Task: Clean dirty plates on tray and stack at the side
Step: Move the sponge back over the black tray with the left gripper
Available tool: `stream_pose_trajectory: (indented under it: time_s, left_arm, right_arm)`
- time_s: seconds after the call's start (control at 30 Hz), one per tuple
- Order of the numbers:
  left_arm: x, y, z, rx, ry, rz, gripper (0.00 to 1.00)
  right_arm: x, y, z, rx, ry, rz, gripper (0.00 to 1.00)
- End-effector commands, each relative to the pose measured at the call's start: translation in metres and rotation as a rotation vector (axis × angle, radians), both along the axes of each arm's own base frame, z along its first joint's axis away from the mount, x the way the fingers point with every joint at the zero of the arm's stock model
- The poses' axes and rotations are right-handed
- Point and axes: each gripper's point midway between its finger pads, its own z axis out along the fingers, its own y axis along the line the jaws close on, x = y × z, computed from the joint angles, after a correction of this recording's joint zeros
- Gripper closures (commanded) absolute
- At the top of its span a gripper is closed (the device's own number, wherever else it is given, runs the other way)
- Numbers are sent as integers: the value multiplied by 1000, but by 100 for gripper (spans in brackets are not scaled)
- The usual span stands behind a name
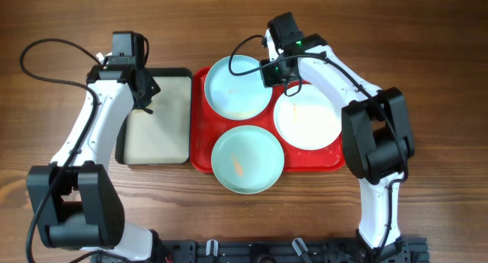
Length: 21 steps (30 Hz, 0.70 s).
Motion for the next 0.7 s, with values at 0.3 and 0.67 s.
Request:
stream_pose_trajectory:
  time_s: [0.3,0.67]
  left_arm:
    - [18,-22,4,-124,-49,-217,96]
    - [28,-31,9,-224,-102,-276,96]
  right_arm:
    - [-1,-3,-11,-31,6,1,90]
    - [-6,-5,-25,-27,10,3,96]
